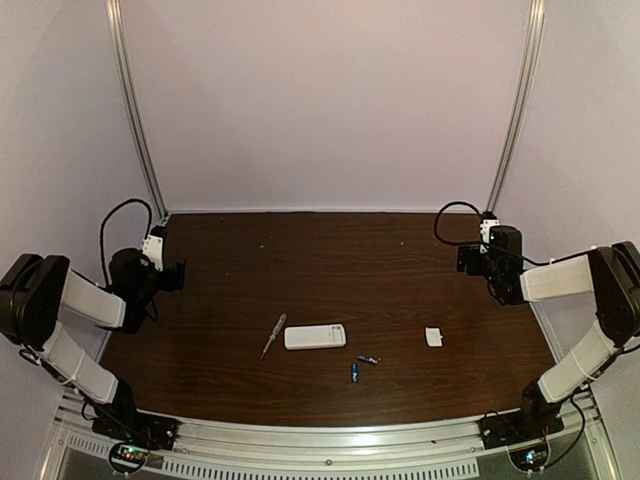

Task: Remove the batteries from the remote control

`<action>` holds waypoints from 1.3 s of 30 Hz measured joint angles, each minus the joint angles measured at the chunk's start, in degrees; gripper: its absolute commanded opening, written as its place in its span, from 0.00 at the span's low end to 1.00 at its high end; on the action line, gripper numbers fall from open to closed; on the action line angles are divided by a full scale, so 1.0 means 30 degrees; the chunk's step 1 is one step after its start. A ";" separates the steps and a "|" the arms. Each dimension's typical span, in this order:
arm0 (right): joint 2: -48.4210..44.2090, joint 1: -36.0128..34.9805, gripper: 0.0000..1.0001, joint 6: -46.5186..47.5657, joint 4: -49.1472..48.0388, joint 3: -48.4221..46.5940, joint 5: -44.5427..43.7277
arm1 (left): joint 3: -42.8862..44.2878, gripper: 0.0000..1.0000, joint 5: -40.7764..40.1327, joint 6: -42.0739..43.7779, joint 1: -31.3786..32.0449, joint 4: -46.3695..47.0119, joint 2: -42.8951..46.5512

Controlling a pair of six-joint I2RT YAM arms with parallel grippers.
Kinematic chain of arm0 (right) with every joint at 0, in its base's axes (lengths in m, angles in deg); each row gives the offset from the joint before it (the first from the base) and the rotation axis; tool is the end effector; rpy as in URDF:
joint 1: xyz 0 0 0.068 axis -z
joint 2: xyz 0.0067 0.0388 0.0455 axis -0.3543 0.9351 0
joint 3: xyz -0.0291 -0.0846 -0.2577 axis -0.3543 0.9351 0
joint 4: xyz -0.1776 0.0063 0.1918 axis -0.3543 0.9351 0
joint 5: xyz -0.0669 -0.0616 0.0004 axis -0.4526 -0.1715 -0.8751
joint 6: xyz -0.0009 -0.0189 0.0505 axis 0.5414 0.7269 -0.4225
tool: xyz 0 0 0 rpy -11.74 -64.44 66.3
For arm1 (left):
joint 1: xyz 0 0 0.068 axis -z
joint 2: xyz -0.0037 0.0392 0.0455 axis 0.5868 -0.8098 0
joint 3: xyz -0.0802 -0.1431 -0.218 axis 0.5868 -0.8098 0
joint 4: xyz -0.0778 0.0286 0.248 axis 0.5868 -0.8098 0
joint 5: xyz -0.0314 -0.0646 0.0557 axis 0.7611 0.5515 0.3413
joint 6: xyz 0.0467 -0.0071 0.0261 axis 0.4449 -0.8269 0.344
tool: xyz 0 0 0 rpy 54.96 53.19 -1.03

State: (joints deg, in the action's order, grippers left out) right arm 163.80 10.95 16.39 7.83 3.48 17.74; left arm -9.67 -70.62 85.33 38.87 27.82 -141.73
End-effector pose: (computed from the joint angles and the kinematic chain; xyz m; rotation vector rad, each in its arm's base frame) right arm 0.3013 0.0449 0.1815 0.0333 1.9817 -0.0399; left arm 0.2674 -0.0124 0.1554 0.1074 1.8056 0.0648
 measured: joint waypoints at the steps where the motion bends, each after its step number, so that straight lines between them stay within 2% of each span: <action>1: 0.0117 0.0160 1.00 -0.0007 -0.0255 0.0182 0.0284 | -0.0211 0.93 0.0313 -0.0138 -0.0204 0.0474 -0.0066; 7: 0.0335 0.1625 1.00 -0.0211 -0.2441 0.1581 0.2499 | -0.1501 0.92 0.1851 -0.1107 -0.1661 0.3373 -0.1027; 12: -0.0160 0.2113 1.00 -0.0357 -0.3861 0.2929 0.3854 | -0.1712 0.93 0.2594 -0.1311 -0.1741 0.4503 -0.1115; 26: -0.0940 0.2113 1.00 0.0364 -0.5996 0.3759 0.7235 | -0.1770 0.93 0.3257 -0.1311 -0.1749 0.5173 -0.1115; 30: -0.1304 0.2113 1.00 0.0459 -0.6659 0.4437 0.7453 | -0.1778 0.97 0.3286 -0.1311 -0.1749 0.5195 -0.1115; 39: -0.2106 0.2113 1.00 0.1632 -0.8619 0.5792 0.6492 | -0.1778 0.97 0.3140 -0.1384 -0.1749 0.5195 -0.1115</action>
State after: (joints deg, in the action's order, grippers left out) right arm 157.48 17.29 21.29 -18.02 20.85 37.22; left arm -15.00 -61.20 81.18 33.62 43.40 -145.08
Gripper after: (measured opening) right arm 0.996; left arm 0.974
